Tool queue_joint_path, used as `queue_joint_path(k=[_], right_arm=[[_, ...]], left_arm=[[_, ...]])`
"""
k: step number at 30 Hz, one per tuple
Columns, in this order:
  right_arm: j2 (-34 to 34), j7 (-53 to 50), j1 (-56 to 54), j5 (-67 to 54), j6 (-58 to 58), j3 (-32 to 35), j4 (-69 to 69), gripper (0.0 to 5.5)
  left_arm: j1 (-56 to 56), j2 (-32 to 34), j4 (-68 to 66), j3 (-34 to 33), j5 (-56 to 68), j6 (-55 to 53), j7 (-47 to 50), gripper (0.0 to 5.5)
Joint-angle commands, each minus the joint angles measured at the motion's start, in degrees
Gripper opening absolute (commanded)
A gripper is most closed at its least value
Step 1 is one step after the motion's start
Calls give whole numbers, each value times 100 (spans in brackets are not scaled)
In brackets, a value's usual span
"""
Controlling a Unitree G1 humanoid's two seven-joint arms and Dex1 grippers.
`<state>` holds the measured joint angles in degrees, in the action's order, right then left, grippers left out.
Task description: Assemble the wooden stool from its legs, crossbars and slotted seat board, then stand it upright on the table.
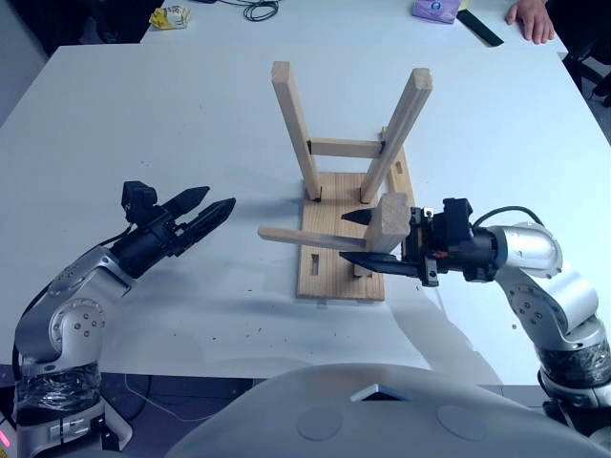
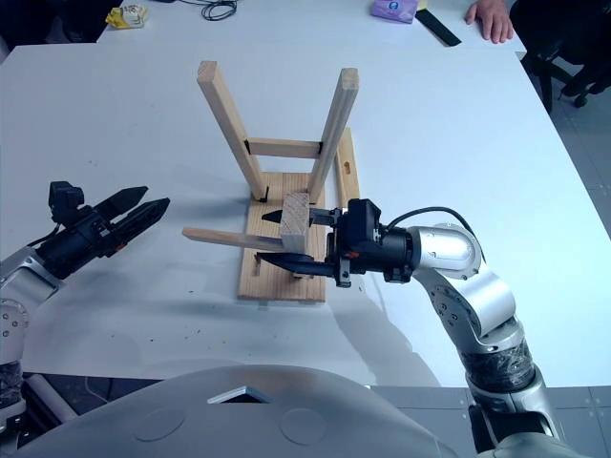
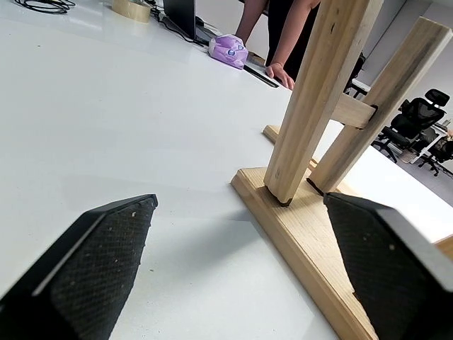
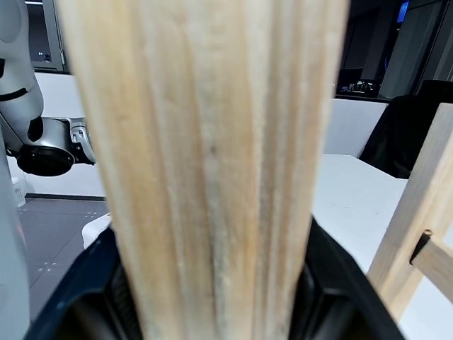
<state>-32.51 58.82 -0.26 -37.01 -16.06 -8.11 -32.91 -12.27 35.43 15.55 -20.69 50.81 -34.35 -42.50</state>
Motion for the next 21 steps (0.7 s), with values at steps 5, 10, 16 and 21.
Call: queue_joint_path(k=[5, 10, 16, 21], right_arm=[[-374, 140, 63, 35, -94, 161, 18, 204], [-493, 149, 144, -168, -249, 254, -11, 204], [-700, 415, 52, -384, -334, 364, 162, 204], [-868, 734, -166, -551, -425, 492, 427, 204]], left_arm=[[-2, 81, -5, -114, -53, -107, -19, 436], [-63, 35, 38, -149, -65, -117, 10, 436], [-152, -239, 94, -198, -157, 110, 167, 436], [-556, -574, 328, -289, -248, 338, 316, 436]])
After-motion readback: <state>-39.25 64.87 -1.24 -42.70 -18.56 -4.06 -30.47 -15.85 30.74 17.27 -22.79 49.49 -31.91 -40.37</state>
